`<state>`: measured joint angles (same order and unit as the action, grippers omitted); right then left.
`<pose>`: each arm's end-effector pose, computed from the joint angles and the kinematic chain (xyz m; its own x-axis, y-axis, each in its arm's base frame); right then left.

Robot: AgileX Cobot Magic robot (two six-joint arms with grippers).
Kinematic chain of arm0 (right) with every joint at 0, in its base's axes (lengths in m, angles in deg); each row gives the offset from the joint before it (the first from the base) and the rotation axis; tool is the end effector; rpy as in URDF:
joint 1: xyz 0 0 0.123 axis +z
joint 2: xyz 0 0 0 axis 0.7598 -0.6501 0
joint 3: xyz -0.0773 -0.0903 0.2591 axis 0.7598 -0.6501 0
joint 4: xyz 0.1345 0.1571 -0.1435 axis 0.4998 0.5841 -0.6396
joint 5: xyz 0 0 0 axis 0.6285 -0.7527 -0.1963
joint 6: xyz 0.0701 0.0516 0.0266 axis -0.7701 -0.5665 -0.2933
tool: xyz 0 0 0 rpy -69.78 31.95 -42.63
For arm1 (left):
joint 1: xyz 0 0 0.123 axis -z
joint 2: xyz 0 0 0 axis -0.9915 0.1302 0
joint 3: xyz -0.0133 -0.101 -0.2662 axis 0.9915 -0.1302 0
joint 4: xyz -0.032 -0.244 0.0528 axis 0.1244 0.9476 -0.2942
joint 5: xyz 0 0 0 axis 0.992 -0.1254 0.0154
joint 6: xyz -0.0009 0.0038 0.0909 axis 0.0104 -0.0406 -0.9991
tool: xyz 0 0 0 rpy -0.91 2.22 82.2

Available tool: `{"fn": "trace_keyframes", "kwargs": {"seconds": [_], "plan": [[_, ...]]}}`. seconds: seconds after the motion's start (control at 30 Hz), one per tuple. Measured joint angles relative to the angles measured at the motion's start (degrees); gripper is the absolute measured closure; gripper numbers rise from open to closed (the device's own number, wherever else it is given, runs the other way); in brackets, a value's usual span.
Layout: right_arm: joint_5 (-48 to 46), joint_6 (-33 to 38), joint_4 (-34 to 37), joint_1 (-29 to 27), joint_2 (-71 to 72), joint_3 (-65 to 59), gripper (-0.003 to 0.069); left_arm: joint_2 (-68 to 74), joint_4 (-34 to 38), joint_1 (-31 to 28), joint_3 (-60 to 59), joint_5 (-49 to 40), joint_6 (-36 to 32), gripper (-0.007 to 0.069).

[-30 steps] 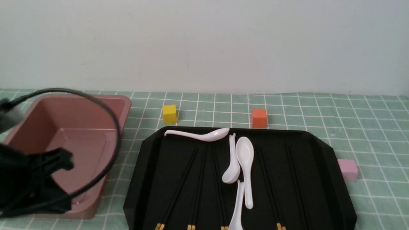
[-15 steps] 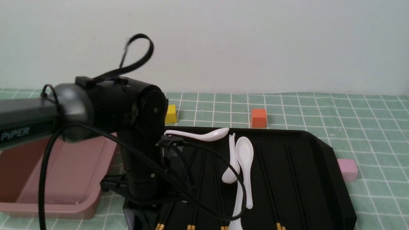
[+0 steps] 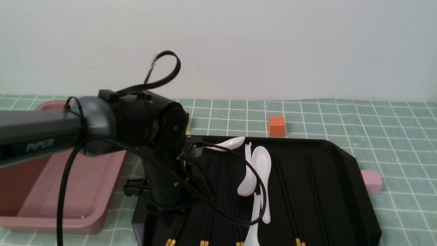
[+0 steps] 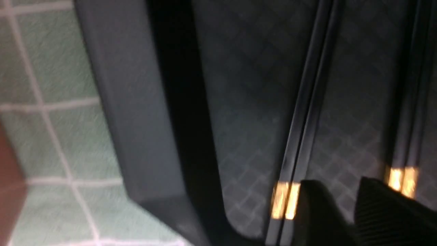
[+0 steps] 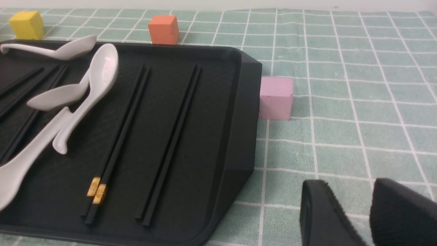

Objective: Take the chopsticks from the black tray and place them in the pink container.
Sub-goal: 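Reach over to the black tray and grasp a pair of chopsticks with the left gripper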

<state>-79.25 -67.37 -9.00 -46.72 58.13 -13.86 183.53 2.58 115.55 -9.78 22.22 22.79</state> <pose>0.0524 0.0058 0.1745 -0.2897 0.0653 -0.9549 -0.0597 0.9945 0.0862 0.2972 -0.1958 0.1840 -0.9842 0.1483 -0.0968 0.1553 0.9855 -0.0688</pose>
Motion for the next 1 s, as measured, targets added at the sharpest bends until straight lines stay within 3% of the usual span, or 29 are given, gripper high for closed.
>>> {"fn": "trace_keyframes", "kwargs": {"seconds": [0.17, 0.57, 0.7, 0.83, 1.0], "plan": [[0.0, 0.0, 0.0, 0.0, 0.0, 0.0, 0.0419, 1.81, -0.05, 0.0, -2.71, 5.48, 0.0, 0.0311], [0.0, 0.0, 0.0, 0.0, 0.0, 0.0, 0.0419, 4.32, -0.13, 0.0, -2.79, 8.93, 0.72, 0.0299], [0.0, 0.0, 0.0, 0.0, 0.0, 0.0, 0.0419, 4.75, -0.56, 0.0, -2.51, 8.35, 1.56, 0.0346], [0.0, 0.0, 0.0, 0.0, 0.0, 0.0, 0.0419, 4.81, -0.93, 0.0, -2.46, 8.29, 1.71, 0.0503], [0.0, 0.0, 0.0, 0.0, 0.0, 0.0, 0.0419, 4.55, -0.75, 0.0, -2.33, 8.27, 2.64, 0.0503]]}}
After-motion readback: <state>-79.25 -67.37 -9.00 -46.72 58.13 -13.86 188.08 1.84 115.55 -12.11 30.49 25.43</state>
